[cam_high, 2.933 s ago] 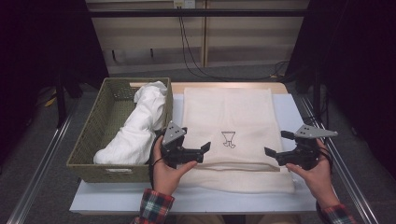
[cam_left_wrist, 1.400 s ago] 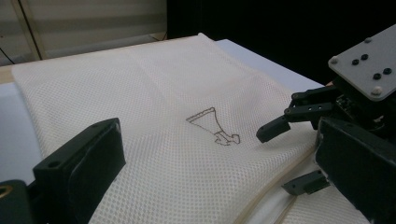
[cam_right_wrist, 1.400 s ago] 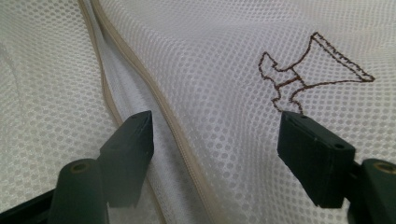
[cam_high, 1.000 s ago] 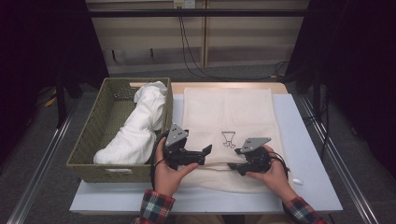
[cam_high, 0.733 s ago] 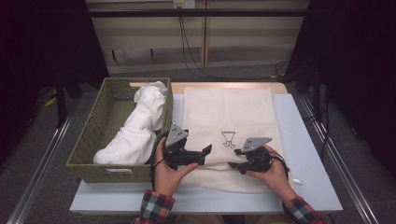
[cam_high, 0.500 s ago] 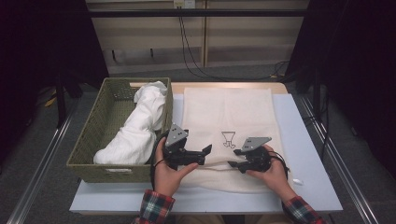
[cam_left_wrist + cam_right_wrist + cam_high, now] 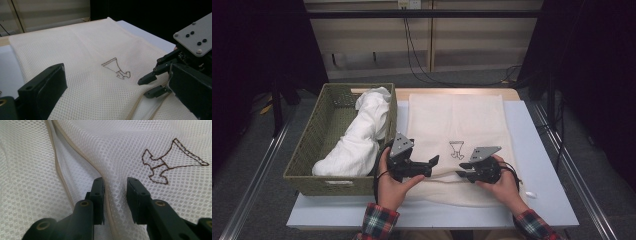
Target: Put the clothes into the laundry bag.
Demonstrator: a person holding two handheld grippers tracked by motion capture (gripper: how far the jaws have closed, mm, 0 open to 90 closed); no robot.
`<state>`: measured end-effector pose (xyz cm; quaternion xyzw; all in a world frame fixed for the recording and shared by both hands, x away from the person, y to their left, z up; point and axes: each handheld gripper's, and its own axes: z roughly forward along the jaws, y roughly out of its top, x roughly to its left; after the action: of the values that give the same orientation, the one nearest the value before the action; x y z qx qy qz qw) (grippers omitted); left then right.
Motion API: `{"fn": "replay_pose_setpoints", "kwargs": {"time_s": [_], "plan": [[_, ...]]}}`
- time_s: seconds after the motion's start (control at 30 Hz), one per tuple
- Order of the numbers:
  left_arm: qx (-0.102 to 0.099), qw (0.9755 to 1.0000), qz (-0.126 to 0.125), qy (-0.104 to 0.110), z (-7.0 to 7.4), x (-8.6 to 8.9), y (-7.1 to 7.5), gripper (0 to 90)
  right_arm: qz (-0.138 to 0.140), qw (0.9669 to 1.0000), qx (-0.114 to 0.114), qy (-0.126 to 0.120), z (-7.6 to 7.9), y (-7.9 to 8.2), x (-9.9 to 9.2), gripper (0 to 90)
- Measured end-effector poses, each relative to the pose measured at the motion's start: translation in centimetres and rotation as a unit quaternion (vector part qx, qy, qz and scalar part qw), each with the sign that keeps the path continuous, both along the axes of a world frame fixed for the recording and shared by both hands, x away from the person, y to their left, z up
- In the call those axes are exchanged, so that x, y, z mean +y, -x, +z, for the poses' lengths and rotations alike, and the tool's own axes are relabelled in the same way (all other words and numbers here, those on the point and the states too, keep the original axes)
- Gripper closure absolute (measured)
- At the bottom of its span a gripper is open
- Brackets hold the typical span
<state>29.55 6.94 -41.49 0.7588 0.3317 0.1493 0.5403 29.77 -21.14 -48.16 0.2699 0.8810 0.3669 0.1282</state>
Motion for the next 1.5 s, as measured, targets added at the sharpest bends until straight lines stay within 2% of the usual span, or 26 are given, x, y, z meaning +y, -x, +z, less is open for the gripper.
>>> {"fn": "replay_pose_setpoints", "kwargs": {"time_s": [0.1,0.17,0.2,0.3,0.43,0.5,0.57,0.63,0.7,0.77,0.9,0.93,1.13,1.27,1.37,1.5], "plan": [[0.001,1.0,0.002,0.001,-0.1,0.0,0.1,1.9,0.011,0.9999,0.006,-0.003,0.0,-0.2,0.1,74.3],[0.002,1.0,0.005,-0.003,-0.1,0.1,0.1,1.9,0.008,1.0,0.003,0.004,0.1,-0.3,0.1,75.9],[0.005,1.0,0.005,0.003,-0.1,0.1,0.1,1.9,0.005,1.0,0.006,-0.003,0.0,-0.3,0.1,78.4],[0.002,1.0,0.003,-0.001,-0.1,0.2,0.1,1.9,0.001,1.0,0.005,-0.001,0.0,-0.4,0.1,79.5],[0.005,1.0,0.003,0.004,-0.1,0.2,0.2,1.9,-0.004,0.9998,0.015,-0.014,-0.1,-0.5,0.0,80.7],[0.005,1.0,0.001,0.002,-0.1,0.2,0.3,1.9,-0.008,0.9997,0.015,-0.015,-0.1,-0.5,0.0,81.1],[0.004,1.0,0.001,0.001,-0.2,0.2,0.3,1.9,-0.009,0.9999,0.007,-0.012,-0.2,-0.5,-0.1,85.7],[0.002,1.0,0.0,0.0,-0.2,0.1,0.4,1.9,-0.013,0.9998,0.007,-0.01,-0.1,-0.4,0.0,86.2],[0.003,1.0,-0.006,0.004,-0.2,0.1,0.5,1.9,-0.006,1.0,0.002,-0.001,0.0,-0.4,0.2,86.6],[0.004,1.0,-0.001,0.0,-0.2,0.0,0.6,1.9,-0.006,0.9999,-0.002,0.008,0.1,-0.4,0.3,86.8],[0.003,1.0,-0.004,-0.001,-0.2,-0.1,0.5,1.9,-0.002,0.9999,0.0,0.014,0.2,-0.6,0.3,87.0],[0.001,1.0,-0.008,0.002,-0.2,-0.3,0.4,1.9,-0.011,0.9998,0.007,0.015,0.3,-0.6,0.5,87.0],[0.002,1.0,-0.008,-0.003,-0.2,-0.5,0.3,2.4,-0.011,0.9999,0.01,0.004,0.8,-0.7,0.3,87.4],[0.004,0.9999,-0.01,-0.001,-0.2,-0.7,0.3,2.4,-0.003,0.9999,0.003,0.011,1.3,-0.7,0.3,87.6],[0.003,0.9999,-0.011,-0.004,-0.2,-0.8,0.3,2.4,-0.004,0.9999,0.003,0.009,1.7,-0.9,0.3,87.8],[0.005,0.9999,-0.012,0.003,-0.3,-0.7,0.3,2.4,-0.009,0.9999,-0.005,0.006,2.3,-1.1,0.1,88.0]]}}
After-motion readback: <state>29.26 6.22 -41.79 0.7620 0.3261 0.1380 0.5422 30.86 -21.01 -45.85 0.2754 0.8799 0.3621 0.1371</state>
